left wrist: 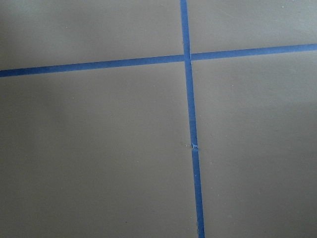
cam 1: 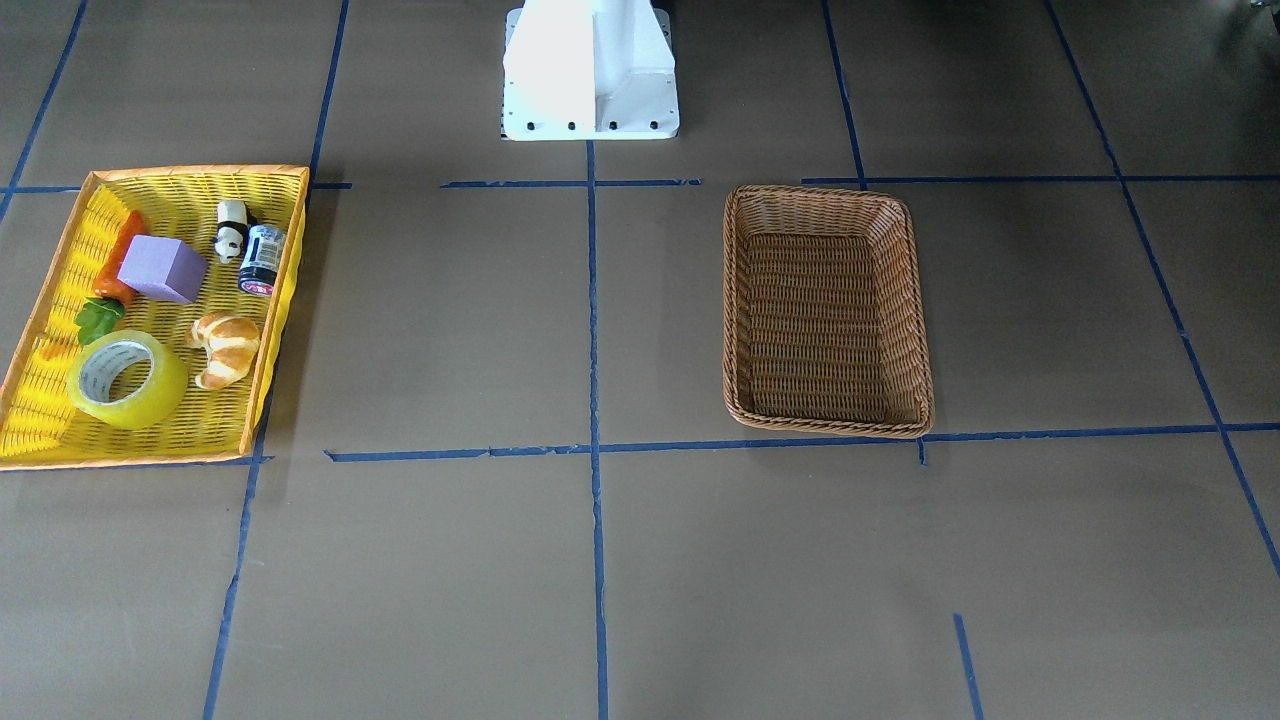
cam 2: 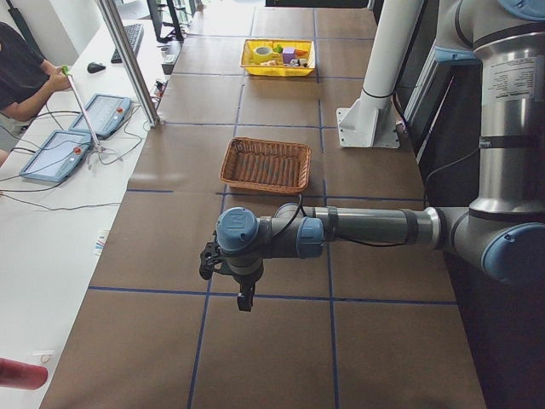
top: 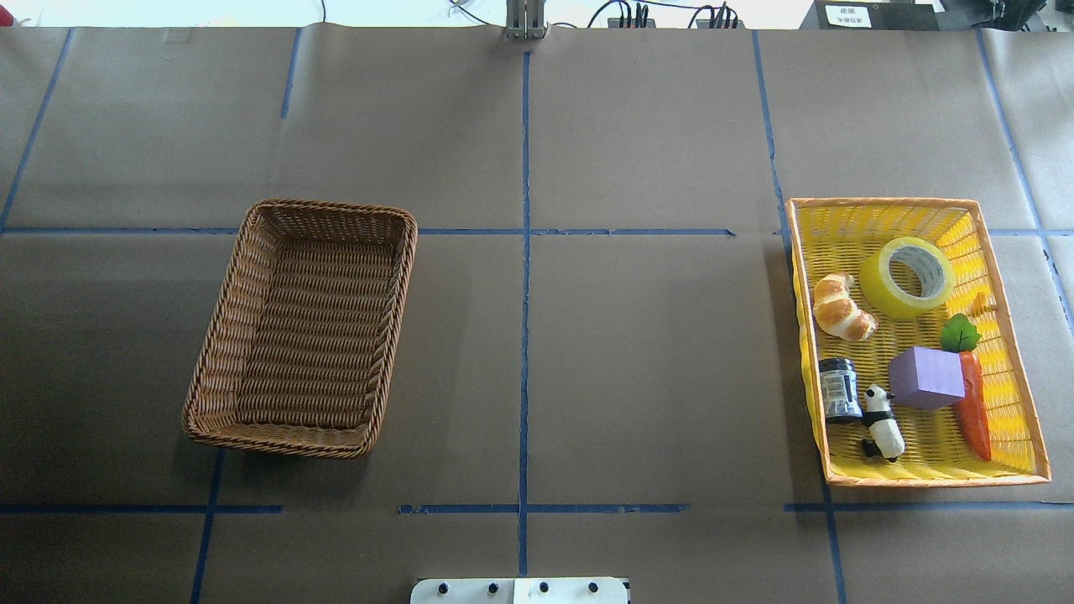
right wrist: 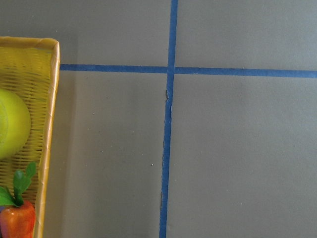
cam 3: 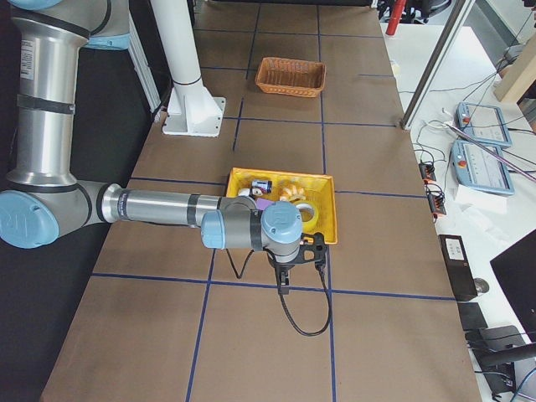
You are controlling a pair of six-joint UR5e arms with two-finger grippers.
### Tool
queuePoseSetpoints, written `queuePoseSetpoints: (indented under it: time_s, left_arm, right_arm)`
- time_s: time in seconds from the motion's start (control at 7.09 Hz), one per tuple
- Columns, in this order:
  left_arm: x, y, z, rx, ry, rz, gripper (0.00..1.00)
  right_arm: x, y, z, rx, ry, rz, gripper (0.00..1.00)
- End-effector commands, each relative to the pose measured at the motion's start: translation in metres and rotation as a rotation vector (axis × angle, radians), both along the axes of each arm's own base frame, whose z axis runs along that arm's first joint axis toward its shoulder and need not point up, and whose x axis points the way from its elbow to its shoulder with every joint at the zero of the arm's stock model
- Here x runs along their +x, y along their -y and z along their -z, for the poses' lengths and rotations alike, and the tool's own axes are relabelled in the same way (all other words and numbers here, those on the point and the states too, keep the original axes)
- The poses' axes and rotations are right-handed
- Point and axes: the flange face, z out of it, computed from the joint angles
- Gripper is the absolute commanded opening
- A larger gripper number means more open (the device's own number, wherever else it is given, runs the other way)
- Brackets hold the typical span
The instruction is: Move tape to another basket
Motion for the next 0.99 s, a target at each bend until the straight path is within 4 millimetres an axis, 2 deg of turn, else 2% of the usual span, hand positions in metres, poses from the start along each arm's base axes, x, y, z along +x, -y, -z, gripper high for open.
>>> queuePoseSetpoints:
  time_s: [0.0,0.71,0.85]
  left_arm:
    - [0.0,0.001,0.002,0.002,0.0,0.001,1.0]
    - [0.0,0.002,0.004,0.006,0.002,0.002,1.0]
    - [0.0,0.003,0.005,0.007,0.0,0.002,1.0]
  right_arm:
    - [0.0,0.001,0.001,0.003,-0.002,0.0,1.0]
    - [0.0,0.003,0.006,0.012,0.001,-0.001,1.0]
    - [-0.001,0.008,0.015,0.03,0.001,0.001,1.0]
